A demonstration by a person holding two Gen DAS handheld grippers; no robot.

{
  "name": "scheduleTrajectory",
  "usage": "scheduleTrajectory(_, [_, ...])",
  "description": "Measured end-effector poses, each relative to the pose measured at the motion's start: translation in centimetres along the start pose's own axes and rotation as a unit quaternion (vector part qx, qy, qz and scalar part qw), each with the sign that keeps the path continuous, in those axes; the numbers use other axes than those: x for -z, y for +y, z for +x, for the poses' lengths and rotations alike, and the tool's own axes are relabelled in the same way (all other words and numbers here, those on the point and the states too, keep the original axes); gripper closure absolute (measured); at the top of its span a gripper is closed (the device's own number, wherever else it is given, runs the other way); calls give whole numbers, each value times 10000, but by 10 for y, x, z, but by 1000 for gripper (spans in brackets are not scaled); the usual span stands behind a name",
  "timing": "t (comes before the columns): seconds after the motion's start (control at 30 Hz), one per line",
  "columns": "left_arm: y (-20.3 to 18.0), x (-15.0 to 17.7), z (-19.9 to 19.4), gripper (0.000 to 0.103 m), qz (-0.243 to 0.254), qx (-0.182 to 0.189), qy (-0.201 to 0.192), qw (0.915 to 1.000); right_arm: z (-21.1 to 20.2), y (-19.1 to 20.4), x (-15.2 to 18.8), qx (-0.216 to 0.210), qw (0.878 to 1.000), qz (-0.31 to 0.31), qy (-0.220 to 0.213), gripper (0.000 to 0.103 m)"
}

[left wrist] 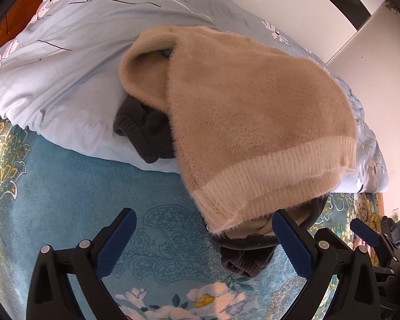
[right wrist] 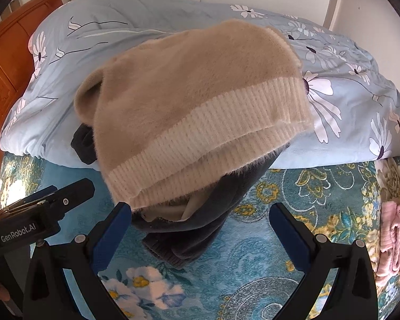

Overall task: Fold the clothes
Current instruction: 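Reach both grippers toward the beige sweater on the clothes pile, then grasp the beige sweater with the left gripper and lift it off the pile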

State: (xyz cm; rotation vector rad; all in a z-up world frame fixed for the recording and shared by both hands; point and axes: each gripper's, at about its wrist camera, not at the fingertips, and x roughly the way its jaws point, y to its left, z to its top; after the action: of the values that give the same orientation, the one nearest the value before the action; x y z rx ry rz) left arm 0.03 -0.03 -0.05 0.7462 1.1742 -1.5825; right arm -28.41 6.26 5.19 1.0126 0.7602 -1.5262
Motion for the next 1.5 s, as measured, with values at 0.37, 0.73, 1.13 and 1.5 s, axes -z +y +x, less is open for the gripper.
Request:
scheduleTrajectory(0.37, [2,4,13,0,119,-88,27,9999,15,-2,4,-35,9999,88,105,0])
scheduleTrajectory(0.73, [9,0,16,0,123,-159,72,9998,27,-8,9,-458,9982,276,282,0])
scheduleTrajectory(1.13, [79,-96,23,5,-1067,426,-520,9920,8,-48,43,-615,9938,876,314,0])
scheduleTrajectory(1.5, [74,-130,53,92,-1486,546,-83,9873,-7,-119,102,-269,9733,2047,1003,0])
